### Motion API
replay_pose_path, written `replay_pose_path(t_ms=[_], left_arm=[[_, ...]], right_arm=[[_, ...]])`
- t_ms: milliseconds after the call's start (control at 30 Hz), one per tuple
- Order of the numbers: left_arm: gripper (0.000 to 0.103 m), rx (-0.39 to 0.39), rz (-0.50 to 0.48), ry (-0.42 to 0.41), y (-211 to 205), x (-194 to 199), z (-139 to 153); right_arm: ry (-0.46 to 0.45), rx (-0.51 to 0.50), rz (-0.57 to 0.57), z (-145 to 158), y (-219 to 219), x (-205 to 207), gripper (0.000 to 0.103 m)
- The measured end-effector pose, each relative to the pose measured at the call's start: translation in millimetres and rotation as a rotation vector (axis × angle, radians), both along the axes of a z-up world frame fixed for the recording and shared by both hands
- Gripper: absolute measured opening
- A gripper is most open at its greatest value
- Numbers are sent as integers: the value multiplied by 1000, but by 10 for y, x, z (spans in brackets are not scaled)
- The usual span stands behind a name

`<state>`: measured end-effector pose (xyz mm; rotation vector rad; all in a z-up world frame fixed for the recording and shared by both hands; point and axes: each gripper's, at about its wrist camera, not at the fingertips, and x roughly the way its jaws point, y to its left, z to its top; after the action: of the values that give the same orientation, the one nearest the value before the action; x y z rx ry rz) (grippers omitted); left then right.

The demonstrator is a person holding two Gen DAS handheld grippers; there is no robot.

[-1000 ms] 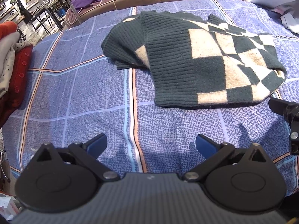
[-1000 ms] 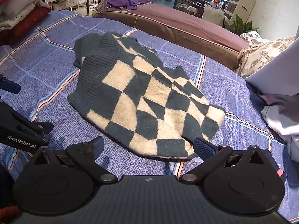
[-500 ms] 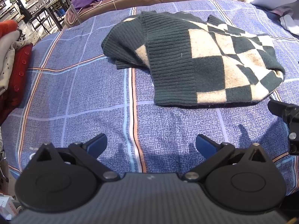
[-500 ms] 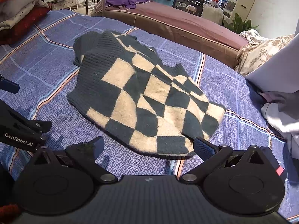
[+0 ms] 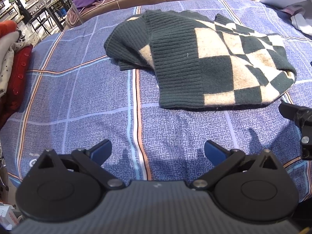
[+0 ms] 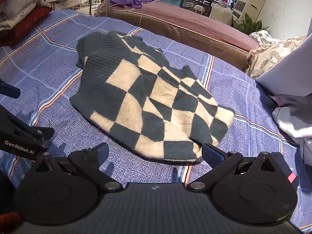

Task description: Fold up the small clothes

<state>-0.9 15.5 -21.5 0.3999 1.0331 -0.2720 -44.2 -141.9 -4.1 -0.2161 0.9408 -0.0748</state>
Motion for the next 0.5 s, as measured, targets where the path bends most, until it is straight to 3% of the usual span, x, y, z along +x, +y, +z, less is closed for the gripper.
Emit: replay_pose_path(t_ms=[500], left_arm=[[103,4,-9,12,-11,-1,-46]], right_arm=[[10,2,0,-22,-7,11,103]])
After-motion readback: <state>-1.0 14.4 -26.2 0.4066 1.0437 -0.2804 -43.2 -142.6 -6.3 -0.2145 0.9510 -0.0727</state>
